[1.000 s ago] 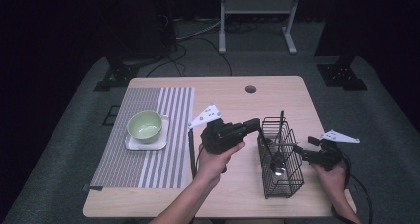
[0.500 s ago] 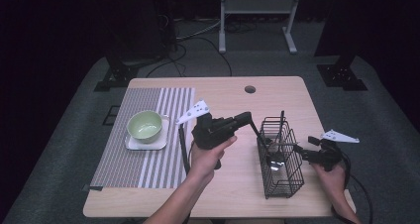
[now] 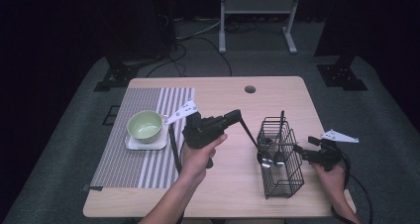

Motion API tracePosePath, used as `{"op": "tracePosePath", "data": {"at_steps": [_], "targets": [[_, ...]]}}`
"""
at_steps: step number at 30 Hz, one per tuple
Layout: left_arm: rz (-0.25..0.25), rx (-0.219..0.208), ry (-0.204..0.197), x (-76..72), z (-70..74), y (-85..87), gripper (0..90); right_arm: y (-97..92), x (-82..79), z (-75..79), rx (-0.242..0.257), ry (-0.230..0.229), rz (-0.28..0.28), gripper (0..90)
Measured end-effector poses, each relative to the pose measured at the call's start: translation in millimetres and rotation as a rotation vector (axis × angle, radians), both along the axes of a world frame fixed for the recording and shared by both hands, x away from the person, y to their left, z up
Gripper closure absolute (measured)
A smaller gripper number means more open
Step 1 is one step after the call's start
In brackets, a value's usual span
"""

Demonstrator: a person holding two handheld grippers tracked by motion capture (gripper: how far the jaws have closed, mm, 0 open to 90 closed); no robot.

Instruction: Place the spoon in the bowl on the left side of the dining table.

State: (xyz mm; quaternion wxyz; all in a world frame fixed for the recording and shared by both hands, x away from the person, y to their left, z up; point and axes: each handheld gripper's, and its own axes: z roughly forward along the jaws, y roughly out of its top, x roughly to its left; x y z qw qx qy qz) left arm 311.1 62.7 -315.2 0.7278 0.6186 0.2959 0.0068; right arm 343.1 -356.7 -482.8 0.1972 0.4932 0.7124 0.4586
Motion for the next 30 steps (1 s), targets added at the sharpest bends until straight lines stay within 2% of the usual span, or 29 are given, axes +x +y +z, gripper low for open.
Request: {"op": "tracePosePath", "data": {"at_steps": [8, 21, 30], "targets": [[0.021, 0.008, 0.009, 1.9, -9.6, 9.2, 89.1, 0.5, 0.1, 0.0, -0.006, 0.000, -0.002, 17.5], [0.059, 0.013, 0.052, 5.5, -37.0, 27.3, 89.1, 1.6, 0.3, 0.1, -0.019, 0.003, -0.004, 17.5], [0.079, 0.020, 0.069, 5.2, -49.8, 37.3, 89.1, 2.3, 0.3, 0.1, -0.026, 0.005, -0.005, 17.5]]}}
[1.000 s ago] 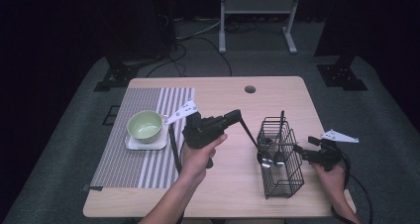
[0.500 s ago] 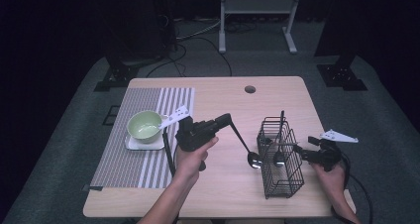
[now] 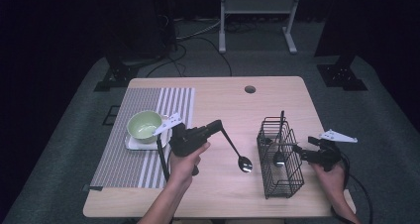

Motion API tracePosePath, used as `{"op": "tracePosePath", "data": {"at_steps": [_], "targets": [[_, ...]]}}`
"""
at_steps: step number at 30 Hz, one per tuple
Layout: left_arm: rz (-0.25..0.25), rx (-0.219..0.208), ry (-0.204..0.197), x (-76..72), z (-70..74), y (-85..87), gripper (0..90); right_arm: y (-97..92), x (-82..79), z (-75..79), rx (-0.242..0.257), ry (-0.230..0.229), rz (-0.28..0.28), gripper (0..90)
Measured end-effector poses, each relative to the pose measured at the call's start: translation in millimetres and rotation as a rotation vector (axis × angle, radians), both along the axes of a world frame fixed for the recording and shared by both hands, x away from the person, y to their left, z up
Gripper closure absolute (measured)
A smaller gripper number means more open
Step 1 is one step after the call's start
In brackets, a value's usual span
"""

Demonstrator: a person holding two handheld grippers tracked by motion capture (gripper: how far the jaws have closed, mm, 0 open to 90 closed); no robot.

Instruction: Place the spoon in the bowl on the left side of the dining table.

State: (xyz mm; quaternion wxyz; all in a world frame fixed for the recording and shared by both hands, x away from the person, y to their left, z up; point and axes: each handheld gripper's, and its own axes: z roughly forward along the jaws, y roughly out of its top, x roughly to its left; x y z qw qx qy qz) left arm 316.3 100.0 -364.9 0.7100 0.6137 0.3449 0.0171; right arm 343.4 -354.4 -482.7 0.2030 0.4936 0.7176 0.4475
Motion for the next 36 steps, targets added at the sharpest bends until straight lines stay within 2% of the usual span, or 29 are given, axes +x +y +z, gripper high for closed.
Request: {"op": "tracePosePath", "data": {"at_steps": [12, 19, 36], "targets": [[0.026, 0.005, 0.010, 0.9, -12.2, 11.4, 89.0, 0.9, 0.1, -0.1, -0.008, -0.001, 0.000, 17.5], [0.047, -0.006, 0.021, 0.6, -19.0, 21.0, 88.9, 1.6, 0.0, 0.0, -0.013, 0.001, -0.004, 17.5], [0.101, 0.009, 0.013, 4.6, -23.1, 39.2, 88.8, 2.5, 0.3, 0.0, -0.024, 0.002, -0.008, 17.5]]}}
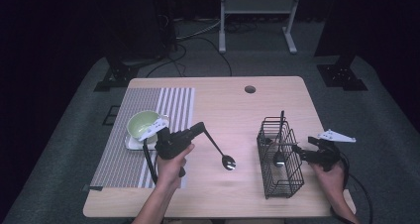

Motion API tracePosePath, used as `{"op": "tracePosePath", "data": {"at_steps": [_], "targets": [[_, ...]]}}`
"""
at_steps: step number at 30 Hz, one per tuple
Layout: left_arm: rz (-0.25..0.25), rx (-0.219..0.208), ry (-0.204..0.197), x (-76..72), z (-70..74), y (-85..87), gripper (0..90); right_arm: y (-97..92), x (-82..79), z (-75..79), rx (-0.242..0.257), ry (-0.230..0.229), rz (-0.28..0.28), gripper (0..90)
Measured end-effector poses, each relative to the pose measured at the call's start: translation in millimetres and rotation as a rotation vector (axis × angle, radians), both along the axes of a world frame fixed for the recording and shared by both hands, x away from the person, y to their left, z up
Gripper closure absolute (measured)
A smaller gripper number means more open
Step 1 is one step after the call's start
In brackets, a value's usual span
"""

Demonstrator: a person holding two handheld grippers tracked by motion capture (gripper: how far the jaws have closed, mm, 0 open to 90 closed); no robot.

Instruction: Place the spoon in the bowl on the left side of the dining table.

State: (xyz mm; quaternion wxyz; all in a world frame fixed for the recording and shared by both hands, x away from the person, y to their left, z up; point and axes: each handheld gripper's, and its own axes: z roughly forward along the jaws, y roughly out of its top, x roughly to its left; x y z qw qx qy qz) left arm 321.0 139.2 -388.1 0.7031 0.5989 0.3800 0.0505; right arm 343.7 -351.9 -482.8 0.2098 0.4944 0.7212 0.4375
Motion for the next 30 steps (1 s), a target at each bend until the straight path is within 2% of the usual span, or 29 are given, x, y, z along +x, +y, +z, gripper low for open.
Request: {"op": "tracePosePath", "data": {"at_steps": [21, 30], "targets": [[0.067, 0.014, -0.005, 7.1, 4.6, 22.2, 88.9, 0.8, 0.2, 0.0, -0.005, 0.003, -0.002, 17.5], [0.088, -0.009, 0.004, 9.5, 0.4, 29.9, 88.8, 0.8, 0.2, 0.0, -0.005, 0.003, -0.002, 17.5]]}}
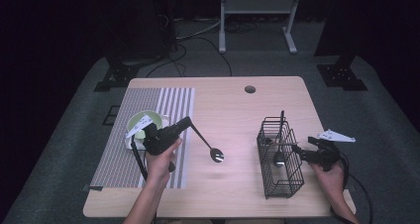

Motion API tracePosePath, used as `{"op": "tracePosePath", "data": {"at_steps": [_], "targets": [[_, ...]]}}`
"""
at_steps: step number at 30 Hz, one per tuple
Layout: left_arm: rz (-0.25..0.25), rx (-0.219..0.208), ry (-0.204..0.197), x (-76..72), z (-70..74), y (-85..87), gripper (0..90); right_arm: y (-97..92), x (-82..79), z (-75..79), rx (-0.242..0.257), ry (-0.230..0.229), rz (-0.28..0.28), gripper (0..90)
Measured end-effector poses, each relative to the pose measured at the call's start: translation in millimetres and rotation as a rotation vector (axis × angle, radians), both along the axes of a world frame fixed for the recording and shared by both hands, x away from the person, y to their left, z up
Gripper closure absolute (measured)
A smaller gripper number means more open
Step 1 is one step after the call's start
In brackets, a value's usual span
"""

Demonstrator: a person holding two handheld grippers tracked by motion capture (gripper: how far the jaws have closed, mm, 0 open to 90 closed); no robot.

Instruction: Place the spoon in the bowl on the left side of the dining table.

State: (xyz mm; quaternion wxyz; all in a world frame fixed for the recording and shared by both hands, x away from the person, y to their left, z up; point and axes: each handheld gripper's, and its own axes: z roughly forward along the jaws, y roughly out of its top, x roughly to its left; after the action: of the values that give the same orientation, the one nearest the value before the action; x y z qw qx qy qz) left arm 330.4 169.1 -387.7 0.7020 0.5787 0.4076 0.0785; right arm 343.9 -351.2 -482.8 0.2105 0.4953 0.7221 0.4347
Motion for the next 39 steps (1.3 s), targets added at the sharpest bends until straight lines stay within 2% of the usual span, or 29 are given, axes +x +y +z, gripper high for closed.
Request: {"op": "tracePosePath", "data": {"at_steps": [6, 13, 19, 29, 39], "targets": [[0.024, 0.007, 0.000, 1.7, -1.1, 7.7, 88.8, 0.0, -0.1, 0.0, 0.000, 0.000, 0.000, 17.5], [0.066, -0.012, 0.005, 3.5, -2.2, 20.7, 88.8, 0.0, 0.0, 0.0, -0.001, -0.002, 0.000, 17.5], [0.082, -0.008, 0.004, 4.6, -2.6, 25.8, 88.9, 0.0, -0.1, 0.0, 0.000, 0.000, -0.001, 17.5], [0.123, -0.017, 0.008, 6.4, 0.2, 38.0, 88.9, 0.2, 0.1, 0.0, -0.002, -0.001, -0.001, 17.5], [0.156, -0.009, 0.007, 8.1, 5.2, 48.1, 88.9, 0.2, 0.4, -0.1, -0.005, 0.001, -0.003, 17.5]]}}
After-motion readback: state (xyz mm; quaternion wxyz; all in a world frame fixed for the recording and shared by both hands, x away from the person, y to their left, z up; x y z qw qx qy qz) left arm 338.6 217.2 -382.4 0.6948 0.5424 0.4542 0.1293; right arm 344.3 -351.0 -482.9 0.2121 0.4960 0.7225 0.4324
